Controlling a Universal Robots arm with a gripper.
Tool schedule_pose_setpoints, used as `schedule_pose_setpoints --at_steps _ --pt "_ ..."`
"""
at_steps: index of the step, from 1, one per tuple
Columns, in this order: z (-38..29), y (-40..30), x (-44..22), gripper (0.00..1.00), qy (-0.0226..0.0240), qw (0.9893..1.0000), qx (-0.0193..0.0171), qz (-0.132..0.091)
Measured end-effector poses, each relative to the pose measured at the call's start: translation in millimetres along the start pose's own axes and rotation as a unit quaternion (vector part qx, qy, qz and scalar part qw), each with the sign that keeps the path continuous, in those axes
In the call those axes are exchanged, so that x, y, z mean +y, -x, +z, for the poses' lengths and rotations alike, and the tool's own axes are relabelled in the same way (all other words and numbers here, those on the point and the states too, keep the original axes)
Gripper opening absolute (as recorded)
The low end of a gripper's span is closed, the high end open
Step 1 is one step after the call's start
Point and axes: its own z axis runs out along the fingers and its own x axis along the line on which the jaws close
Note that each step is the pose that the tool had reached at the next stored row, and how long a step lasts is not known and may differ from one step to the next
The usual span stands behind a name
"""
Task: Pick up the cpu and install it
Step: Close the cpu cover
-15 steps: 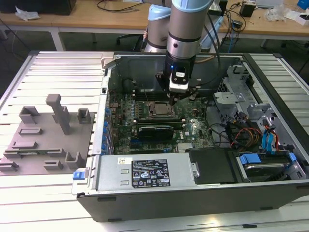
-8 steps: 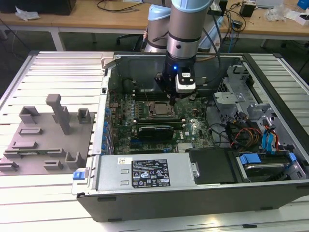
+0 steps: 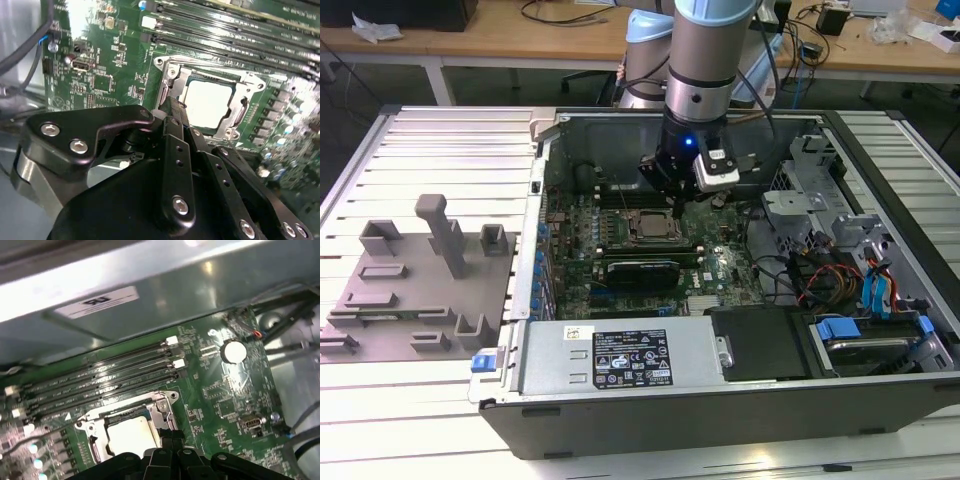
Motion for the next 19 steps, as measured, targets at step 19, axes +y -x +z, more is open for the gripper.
schedule_pose_setpoints --at_steps 19 --pt "0.5 -10.5 -2.8 0.11 0.001 0.9964 -0.0029 -0.085"
